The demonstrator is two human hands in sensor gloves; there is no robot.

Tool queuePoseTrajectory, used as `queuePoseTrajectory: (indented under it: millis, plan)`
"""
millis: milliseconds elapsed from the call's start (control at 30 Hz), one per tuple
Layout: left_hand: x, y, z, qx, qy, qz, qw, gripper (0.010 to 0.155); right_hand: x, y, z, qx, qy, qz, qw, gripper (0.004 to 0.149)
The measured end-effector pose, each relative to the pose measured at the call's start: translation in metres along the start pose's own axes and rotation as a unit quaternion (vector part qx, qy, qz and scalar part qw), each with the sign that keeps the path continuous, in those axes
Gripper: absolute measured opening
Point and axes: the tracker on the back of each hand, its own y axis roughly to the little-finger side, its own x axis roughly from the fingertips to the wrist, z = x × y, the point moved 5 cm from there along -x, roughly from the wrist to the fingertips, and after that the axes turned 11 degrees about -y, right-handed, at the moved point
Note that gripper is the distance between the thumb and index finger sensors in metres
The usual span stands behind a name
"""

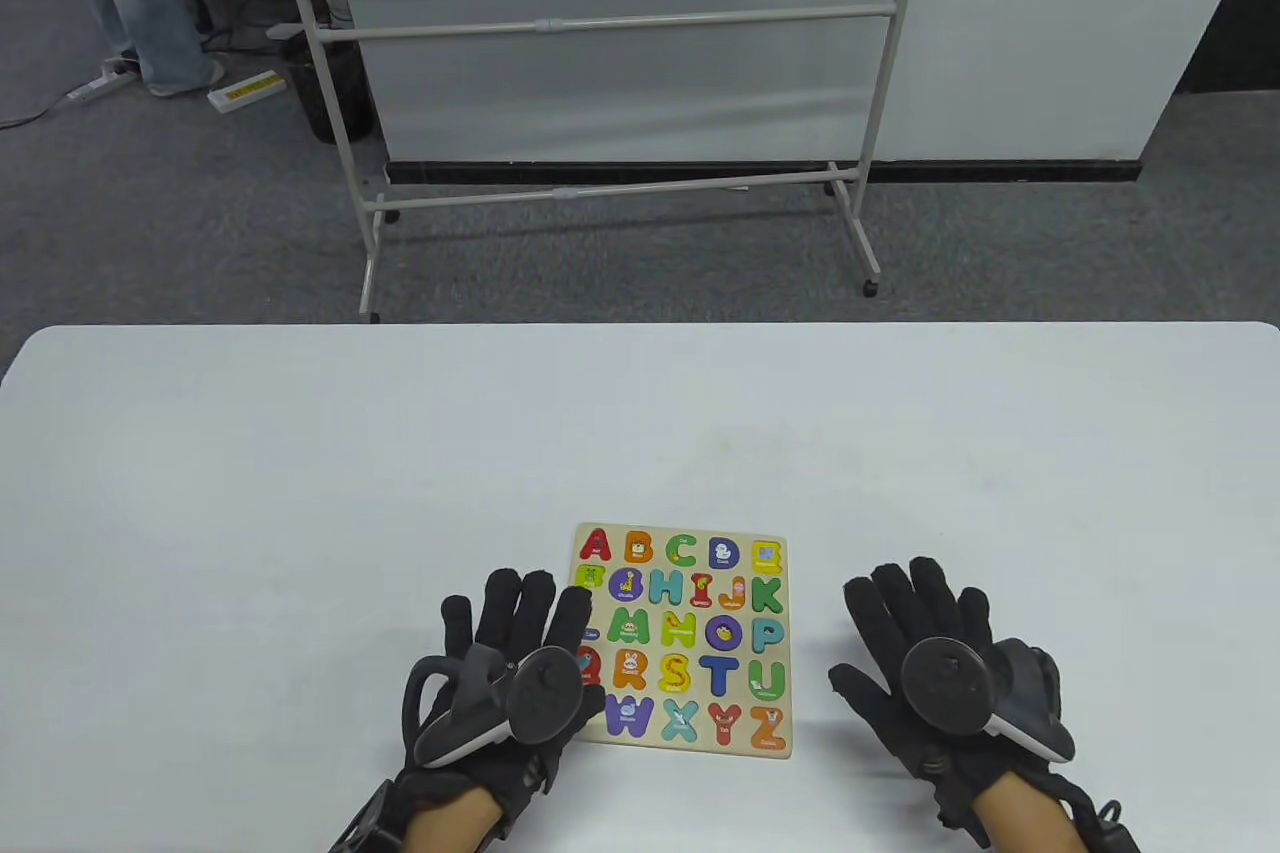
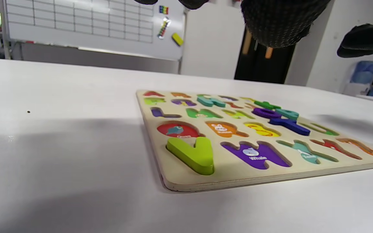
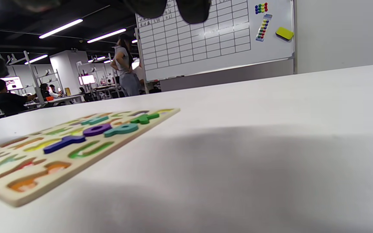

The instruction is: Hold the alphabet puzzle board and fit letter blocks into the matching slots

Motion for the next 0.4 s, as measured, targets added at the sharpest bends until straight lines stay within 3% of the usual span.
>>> queuePoseTrajectory:
  millis: [400]
  plan:
    - [-0.003,-0.003,0.003,0.003,0.007,0.001,1.000,0.089,-0.003,-0.003,-0.013,0.003,-0.034,0.006,0.999,0.085]
